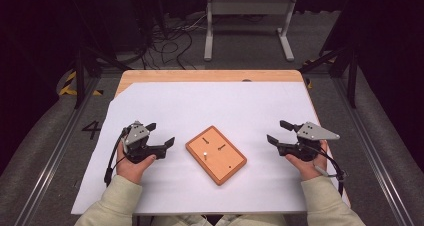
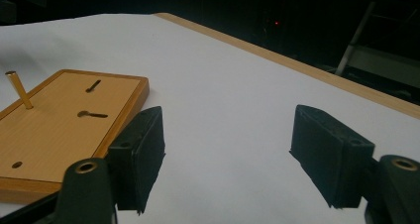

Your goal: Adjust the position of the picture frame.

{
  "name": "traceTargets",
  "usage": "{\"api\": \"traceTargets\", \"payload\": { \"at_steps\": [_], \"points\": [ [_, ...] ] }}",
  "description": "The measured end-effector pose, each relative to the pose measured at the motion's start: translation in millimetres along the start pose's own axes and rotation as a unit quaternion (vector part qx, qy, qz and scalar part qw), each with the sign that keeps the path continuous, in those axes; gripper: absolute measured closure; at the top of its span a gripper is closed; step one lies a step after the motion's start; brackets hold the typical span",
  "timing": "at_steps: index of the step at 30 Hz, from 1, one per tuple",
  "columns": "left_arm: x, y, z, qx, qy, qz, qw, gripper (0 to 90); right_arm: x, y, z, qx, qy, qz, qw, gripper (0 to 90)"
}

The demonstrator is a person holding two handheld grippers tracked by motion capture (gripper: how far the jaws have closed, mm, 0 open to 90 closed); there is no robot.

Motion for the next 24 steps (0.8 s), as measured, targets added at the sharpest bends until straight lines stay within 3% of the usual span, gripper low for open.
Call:
{"api": "traceTargets", "payload": {
  "at_steps": [24],
  "points": [
    [-1.7,1.2,-0.2,0.003,-0.003,0.001,1.0000,15.4,0.3,1.6,3.8,0.007,0.004,0.007,0.9999,31.0]
  ]
}}
Point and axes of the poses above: each handheld gripper's, and its own axes: x roughly backward along the jaws, y roughly out of its top, z roughly to its left, the point moved 8 cm from there along -x, roughly forward along the jaws, and after that the axes turned 15 degrees about x, right-handed, at the moved point
